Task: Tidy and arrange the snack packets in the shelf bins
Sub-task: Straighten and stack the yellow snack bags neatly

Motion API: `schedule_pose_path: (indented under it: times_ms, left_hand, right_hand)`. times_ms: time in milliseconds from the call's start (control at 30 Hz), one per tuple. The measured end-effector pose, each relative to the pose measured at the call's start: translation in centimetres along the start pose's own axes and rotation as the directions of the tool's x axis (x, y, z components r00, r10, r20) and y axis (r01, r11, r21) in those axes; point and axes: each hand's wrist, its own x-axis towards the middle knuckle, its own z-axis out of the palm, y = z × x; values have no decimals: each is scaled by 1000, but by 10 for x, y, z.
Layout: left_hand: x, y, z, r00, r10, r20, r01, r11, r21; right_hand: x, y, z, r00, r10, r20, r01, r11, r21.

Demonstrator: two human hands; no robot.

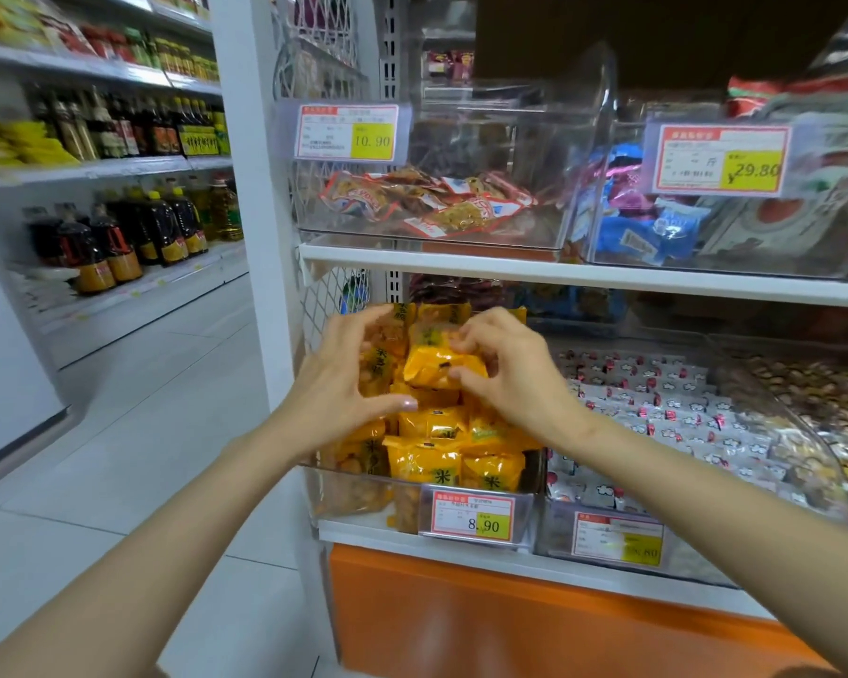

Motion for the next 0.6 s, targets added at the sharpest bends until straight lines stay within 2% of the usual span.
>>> schedule_pose_path:
  times_ms: [133, 167, 267, 333, 467, 600]
  left_hand:
    - [-8, -6, 6, 968, 62, 244, -134, 947, 292]
    - [-8, -7, 8, 956, 64, 288, -155, 939, 306]
    - [-6, -8, 7, 930, 46, 365, -167, 936, 308]
    - [-4, -6, 5, 922, 38, 384, -180, 923, 341]
    - [-5, -4, 8, 934, 54, 353, -191, 910, 367]
    - [-4, -2, 20, 959, 80, 270, -189, 895, 404]
  right_hand:
    - [-15, -14, 3, 954, 0, 301, 53, 984, -169]
    - [-16, -15, -1, 948, 7, 319, 62, 977, -205]
    - [-15, -8, -25, 971, 82, 223, -35, 978, -205]
    - [-17, 3, -38, 957, 150, 248, -91, 968, -235]
    - [-33, 18, -49, 864, 247, 439, -156, 960, -233]
    - [-47, 18, -41, 921, 225, 319, -150, 958, -243]
